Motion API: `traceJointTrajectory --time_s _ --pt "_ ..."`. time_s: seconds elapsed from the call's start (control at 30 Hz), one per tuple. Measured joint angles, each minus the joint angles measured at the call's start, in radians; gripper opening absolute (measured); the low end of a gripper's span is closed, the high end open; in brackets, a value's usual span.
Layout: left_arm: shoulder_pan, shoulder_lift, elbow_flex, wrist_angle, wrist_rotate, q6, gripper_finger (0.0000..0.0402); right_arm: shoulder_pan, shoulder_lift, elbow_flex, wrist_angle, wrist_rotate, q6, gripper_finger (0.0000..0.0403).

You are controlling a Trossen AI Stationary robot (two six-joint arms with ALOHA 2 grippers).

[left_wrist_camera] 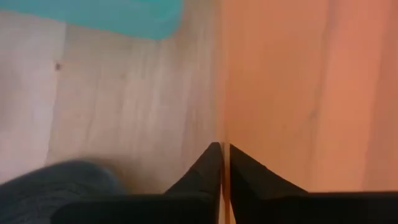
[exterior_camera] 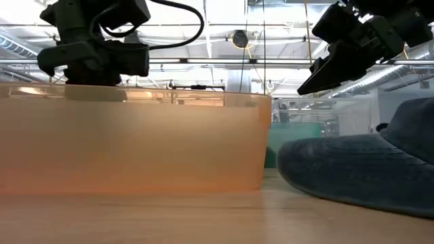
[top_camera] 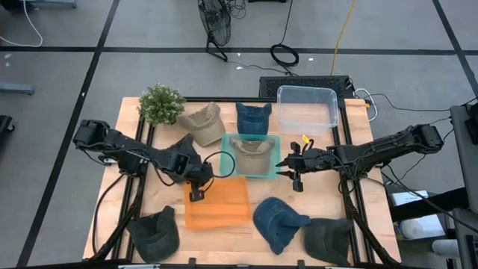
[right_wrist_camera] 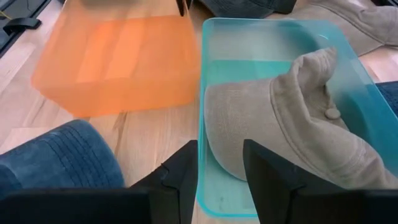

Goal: Pick & Place hat
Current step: Adjust the bins on the table, then put the top black cap into the transparent bin

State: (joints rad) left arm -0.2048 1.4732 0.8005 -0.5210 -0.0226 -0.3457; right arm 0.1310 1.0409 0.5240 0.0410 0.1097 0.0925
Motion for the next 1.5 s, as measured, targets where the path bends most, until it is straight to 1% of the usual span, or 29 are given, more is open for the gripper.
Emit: traceJointTrajectory --time_s 0.13,0.33,0.43,0.57,0.7,0.77,0.83,1.03,1.17,1.33,1.5 --pt "-0.027 0.001 0.0 -0.019 0.006 0.071 0.0036 0.0 0.0 0.0 0.0 -0.001 0.0 0.0115" --pt "-0.039 -0.001 0.002 -0.07 0.011 0.18 0.0008 0.0 0.0 0.0 0.0 -0.001 -0.001 0.0114" --pt "-0.04 -0.001 0.002 -0.075 0.003 0.214 0.0013 0.0 0.0 0.0 0.0 -0.001 -0.002 0.0114" --pt "-0.04 -0.001 0.001 -0.075 -0.006 0.2 0.0023 0.0 0.0 0.0 -0.001 -0.001 0.0 0.0113" --pt "-0.039 -0.001 0.001 -0.077 0.005 0.15 0.0008 0.0 0.0 0.0 -0.001 -0.002 0.0 0.0109" --pt "-0.039 -0.001 0.001 -0.078 0.022 0.13 0.0007 0.0 0.0 0.0 -0.001 -0.002 0.0 0.0109" --pt "-0.039 -0.001 0.001 -0.078 0.03 0.115 0.0018 0.0 0.0 0.0 -0.001 -0.002 0.0 0.0109" --pt "-0.04 0.002 -0.003 -0.083 0.04 0.086 0.0075 0.0 0.0 0.0 -0.003 -0.003 0.0 0.0105" --pt "-0.039 0.001 -0.003 -0.083 0.04 0.069 0.01 0.0 0.0 0.0 -0.008 -0.004 0.0 0.0105" --pt "-0.034 -0.018 0.014 -0.119 0.04 0.074 0.0117 0.0 0.0 0.0 -0.008 -0.006 0.0 0.0104" --pt "-0.001 -0.071 0.073 -0.196 0.039 0.078 0.012 0.0 0.0 0.0 -0.008 -0.006 0.0 0.0104"
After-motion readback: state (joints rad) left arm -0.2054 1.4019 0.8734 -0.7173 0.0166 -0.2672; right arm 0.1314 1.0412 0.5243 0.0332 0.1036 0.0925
